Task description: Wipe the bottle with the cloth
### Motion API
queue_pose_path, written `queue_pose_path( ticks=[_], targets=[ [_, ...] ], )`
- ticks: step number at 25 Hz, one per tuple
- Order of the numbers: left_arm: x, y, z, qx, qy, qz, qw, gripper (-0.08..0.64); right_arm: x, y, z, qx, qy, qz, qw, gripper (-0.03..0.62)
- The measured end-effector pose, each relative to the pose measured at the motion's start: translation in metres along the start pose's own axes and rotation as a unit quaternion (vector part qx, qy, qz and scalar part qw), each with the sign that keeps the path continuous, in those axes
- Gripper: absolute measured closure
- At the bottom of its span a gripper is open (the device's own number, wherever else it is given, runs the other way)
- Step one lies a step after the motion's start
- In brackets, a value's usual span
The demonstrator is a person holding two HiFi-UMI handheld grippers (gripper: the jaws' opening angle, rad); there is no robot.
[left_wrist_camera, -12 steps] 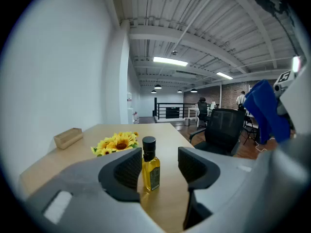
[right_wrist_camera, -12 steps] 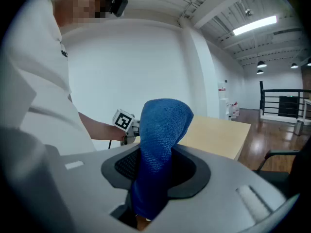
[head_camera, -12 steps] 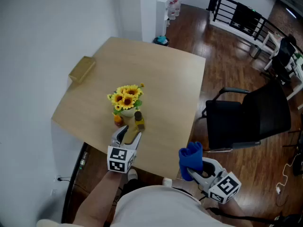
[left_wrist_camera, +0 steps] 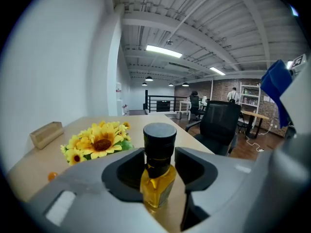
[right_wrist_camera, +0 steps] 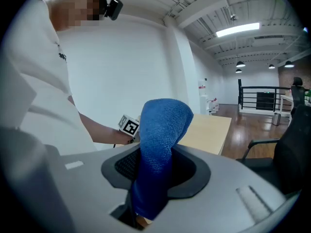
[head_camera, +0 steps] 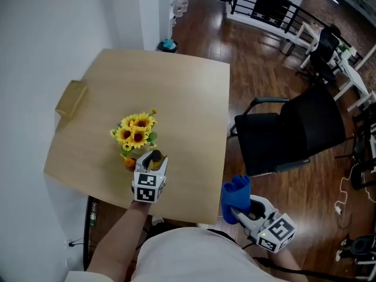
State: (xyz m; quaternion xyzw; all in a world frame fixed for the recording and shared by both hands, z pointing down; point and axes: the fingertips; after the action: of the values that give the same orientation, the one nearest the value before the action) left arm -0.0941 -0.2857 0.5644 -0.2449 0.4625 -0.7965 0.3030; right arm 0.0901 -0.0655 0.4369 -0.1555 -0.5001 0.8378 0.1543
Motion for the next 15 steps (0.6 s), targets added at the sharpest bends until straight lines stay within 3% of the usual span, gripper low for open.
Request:
queue_pose_path(
  ticks=[1, 7, 15],
  targets=[
    [0.001, 0.003, 0.001, -0.005, 0.003, 0.005, 1.0000, 0.395, 0.000, -0.001, 0.000, 0.004, -0.005, 0.001, 1.000, 0.445],
    [0.000, 0.008, -0.002, -0.005, -0.010, 0.007, 0.9999, 0.407, 0.005, 0.010, 0.014, 0.004, -0.013, -0.015, 1.000, 0.445],
    [-0.034, 0.033, -0.034, -0.023, -0.037, 0.042, 0.9981, 0.408, 0.037, 0.059, 0.059, -0.033, 0.045, -0.078, 0.995, 0.446]
  ],
)
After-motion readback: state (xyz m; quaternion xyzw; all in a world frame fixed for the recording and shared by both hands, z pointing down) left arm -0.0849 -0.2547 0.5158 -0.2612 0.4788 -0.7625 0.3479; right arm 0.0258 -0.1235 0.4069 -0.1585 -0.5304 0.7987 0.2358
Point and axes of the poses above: the fingertips, and each gripper's own axes: z forward along the fingers, x to its left, y out of its top, and after that the axes turned 11 degrees about -y, right-handed
